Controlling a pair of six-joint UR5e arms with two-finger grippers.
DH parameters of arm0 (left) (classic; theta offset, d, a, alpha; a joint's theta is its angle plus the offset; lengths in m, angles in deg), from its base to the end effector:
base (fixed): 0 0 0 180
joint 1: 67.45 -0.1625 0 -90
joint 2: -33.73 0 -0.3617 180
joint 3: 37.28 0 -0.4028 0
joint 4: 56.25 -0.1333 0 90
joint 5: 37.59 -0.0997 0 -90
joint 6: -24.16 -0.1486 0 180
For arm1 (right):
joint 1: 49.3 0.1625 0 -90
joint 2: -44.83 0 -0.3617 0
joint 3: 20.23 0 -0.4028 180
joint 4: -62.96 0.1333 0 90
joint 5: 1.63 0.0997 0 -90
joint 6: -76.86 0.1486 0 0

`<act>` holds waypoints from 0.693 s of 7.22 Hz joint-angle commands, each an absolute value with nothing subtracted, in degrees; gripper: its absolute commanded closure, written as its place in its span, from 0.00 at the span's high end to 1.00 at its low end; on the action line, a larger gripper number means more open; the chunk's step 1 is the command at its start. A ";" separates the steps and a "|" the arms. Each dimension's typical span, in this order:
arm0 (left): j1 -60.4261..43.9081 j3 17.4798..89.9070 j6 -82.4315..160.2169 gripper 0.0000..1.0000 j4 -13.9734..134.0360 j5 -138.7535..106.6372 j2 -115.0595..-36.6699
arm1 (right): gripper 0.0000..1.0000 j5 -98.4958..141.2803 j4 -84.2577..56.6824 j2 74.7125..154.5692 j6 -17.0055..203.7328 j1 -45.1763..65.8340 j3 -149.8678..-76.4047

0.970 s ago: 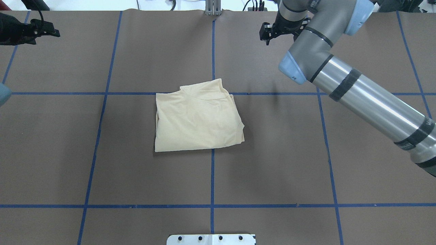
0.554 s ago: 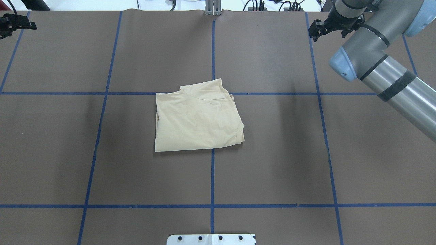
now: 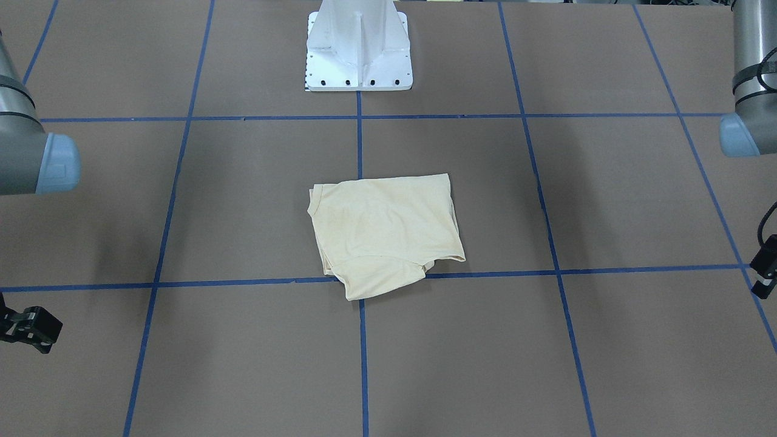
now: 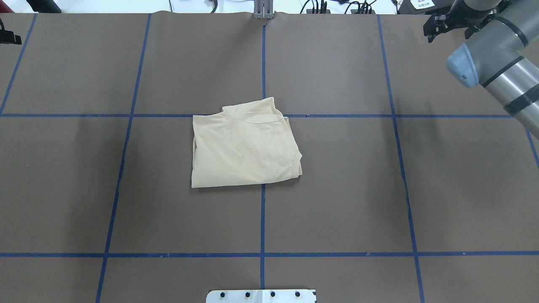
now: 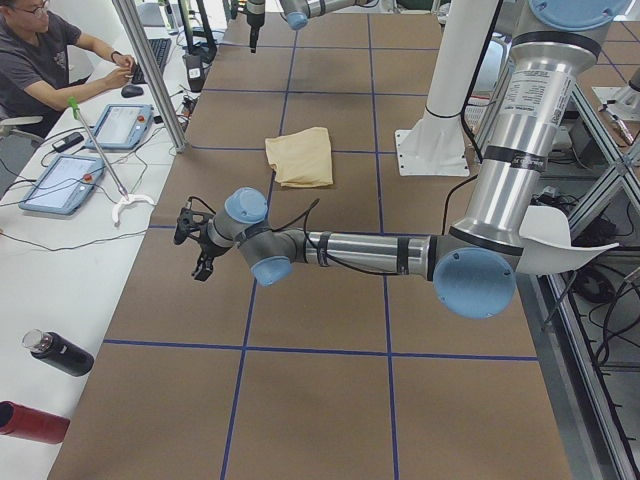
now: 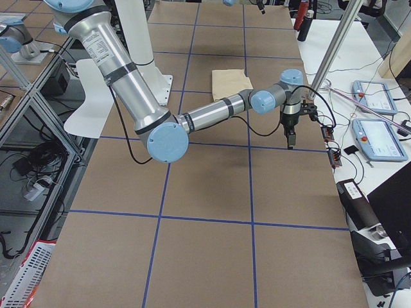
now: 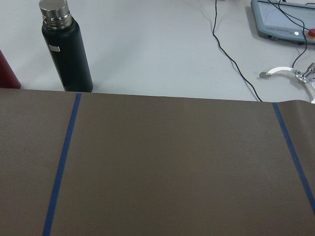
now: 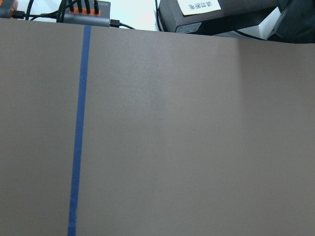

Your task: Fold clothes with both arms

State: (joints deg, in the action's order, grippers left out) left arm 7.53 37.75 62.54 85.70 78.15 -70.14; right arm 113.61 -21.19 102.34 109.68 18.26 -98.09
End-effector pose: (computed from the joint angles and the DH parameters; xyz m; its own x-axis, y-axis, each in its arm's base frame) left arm 0.1036 -0.6516 0.5286 0.7152 0.0594 -0.6964 0.3577 0.8249 0.4377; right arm -0.2105 -0.6929 0.4041 0.8278 0.0131 0.5608 -0.1264 0.9784 0.1637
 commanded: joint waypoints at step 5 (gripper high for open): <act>17.79 41.20 20.87 0.99 49.82 83.35 -72.87 | 1.00 126.78 -23.33 114.67 84.89 33.56 -99.32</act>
